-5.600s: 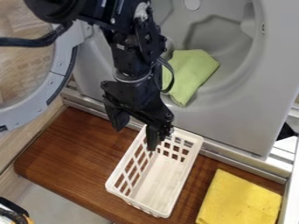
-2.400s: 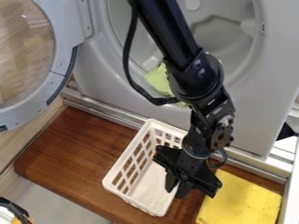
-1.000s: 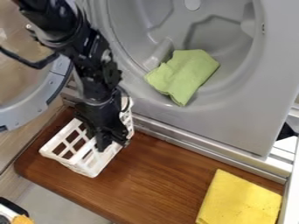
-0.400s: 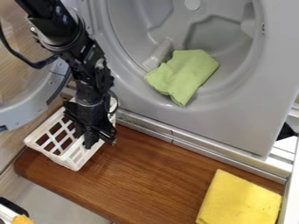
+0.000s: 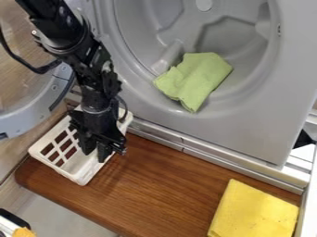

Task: Move the white basket to the left side of the washing machine

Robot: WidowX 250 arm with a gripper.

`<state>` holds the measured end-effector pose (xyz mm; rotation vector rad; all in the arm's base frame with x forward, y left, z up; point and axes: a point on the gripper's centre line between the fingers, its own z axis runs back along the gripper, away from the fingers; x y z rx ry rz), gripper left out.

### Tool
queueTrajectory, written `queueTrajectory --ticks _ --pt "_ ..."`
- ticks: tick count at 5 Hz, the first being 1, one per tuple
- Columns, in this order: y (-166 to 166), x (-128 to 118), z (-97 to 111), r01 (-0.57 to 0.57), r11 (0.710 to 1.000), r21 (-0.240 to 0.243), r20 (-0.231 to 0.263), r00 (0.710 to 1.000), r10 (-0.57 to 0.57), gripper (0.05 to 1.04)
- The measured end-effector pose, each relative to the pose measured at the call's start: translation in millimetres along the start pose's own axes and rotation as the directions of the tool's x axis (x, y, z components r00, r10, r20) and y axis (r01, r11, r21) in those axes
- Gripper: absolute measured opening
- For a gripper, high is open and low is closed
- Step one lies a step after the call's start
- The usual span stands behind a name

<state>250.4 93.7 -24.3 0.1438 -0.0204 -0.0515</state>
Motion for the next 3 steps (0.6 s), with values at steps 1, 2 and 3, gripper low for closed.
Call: queueTrajectory --ticks 1,2,3 --pt "-0.9 3.1 9.3 0.008 1.0 -0.009 0.025 1.0 -0.007 0.917" --pt "-1.8 4.5 19.5 0.008 1.0 -0.023 0.043 0.999 -0.007 1.007" --pt "-7.0 3.1 35.4 0.003 0.998 -0.063 0.061 0.998 0.001 1.002"
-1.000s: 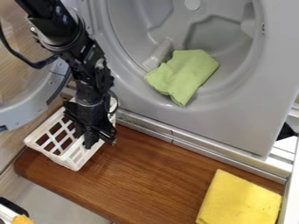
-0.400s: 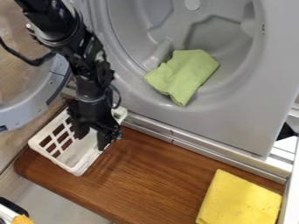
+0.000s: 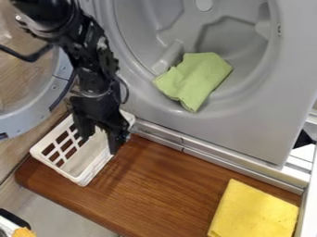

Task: Move the white basket to the left side of the washing machine

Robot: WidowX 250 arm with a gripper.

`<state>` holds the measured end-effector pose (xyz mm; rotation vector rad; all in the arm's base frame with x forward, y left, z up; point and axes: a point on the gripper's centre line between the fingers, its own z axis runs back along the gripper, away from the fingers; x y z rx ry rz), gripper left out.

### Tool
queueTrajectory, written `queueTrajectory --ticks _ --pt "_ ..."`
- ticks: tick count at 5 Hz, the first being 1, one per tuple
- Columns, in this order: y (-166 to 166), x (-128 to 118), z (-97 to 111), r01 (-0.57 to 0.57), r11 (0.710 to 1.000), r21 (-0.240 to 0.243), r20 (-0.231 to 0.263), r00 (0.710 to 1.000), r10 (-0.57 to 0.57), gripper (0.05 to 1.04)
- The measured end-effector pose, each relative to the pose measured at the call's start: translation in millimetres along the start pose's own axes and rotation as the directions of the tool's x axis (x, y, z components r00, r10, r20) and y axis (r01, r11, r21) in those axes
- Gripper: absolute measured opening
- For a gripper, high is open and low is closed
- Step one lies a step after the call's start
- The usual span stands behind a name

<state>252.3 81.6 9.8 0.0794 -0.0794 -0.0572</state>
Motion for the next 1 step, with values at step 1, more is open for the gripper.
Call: queueTrajectory --ticks 1 --pt "-4.1 -4.2 2.4 0.006 1.0 -0.021 -0.003 1.0 -0.006 0.999"
